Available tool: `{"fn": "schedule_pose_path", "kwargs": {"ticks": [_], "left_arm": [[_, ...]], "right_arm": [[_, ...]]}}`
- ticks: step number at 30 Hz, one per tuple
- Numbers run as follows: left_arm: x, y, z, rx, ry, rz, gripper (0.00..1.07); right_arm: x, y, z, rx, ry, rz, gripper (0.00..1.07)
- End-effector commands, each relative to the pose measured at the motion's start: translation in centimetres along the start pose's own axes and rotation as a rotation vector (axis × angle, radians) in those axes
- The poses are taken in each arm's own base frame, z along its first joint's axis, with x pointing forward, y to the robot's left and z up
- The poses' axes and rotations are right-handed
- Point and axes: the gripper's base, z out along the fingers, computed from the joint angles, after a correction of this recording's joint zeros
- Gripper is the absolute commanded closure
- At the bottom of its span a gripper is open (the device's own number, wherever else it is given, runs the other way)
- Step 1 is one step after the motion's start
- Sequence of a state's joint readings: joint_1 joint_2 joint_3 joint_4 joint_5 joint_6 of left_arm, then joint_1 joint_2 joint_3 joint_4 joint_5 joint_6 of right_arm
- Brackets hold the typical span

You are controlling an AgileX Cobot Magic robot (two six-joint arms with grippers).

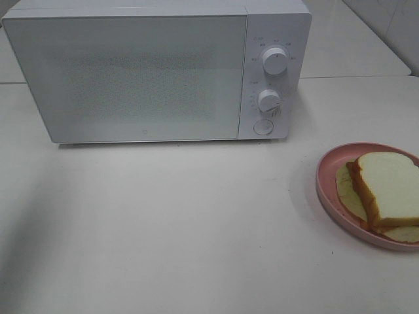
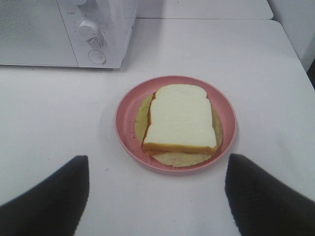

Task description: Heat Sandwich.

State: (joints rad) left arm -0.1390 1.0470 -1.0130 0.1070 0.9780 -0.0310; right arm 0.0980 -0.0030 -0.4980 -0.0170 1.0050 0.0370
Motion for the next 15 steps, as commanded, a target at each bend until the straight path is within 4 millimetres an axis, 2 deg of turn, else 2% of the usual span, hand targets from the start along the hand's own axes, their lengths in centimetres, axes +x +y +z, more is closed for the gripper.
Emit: {"fn": "schedule_pose_path", "kwargs": {"ticks": [1, 3, 4, 6, 7, 8, 10, 11, 12, 15], "left_arm": [[2.4, 0.7, -1.6, -0.022, 0.009, -0.031, 0.39], [3.2, 0.8, -2.0, -0.025, 0.005, -0.037, 0.39], [4.7, 0.7, -2.8, -0.028, -0.004, -0.047, 0.39], [6.0, 0.7, -3.3, -0.029, -0.012, -0.067, 0.39], [7.4, 0.6, -3.8, -0.027, -0.011, -0.085, 0.39], [7.4, 0.6, -3.8, -0.027, -0.011, -0.085, 0.39], [8.7, 0.6, -4.1, -0.028, -0.009, -0.095, 0.39], [10.1, 0.5, -4.5, -0.028, -0.016, -0.098, 0.39], [10.1, 0.5, -4.5, -0.028, -0.016, -0.098, 0.39], [11.9, 0.4, -5.0, -0.024, -0.045, -0.106, 0.39]], "right_arm": [[0.2, -0.1, -0.3, 0.010, -0.035, 0.001, 0.33], [0.2, -0.1, -0.3, 0.010, -0.035, 0.001, 0.33], [0.2, -0.1, -0.3, 0.010, -0.035, 0.001, 0.33], [0.2, -0.1, -0.3, 0.010, -0.035, 0.001, 0.33], [0.2, -0.1, -0.3, 0.010, -0.035, 0.001, 0.33], [0.2, -0.1, -0.3, 0.010, -0.035, 0.001, 0.33], [0.2, -0.1, -0.3, 0.010, -0.035, 0.001, 0.33], [0.2, -0.1, -0.3, 0.010, -0.035, 0.001, 0.33], [0.2, -0.1, -0.3, 0.010, -0.035, 0.001, 0.33], [0.2, -0.1, -0.3, 0.010, -0.035, 0.001, 0.33]]}}
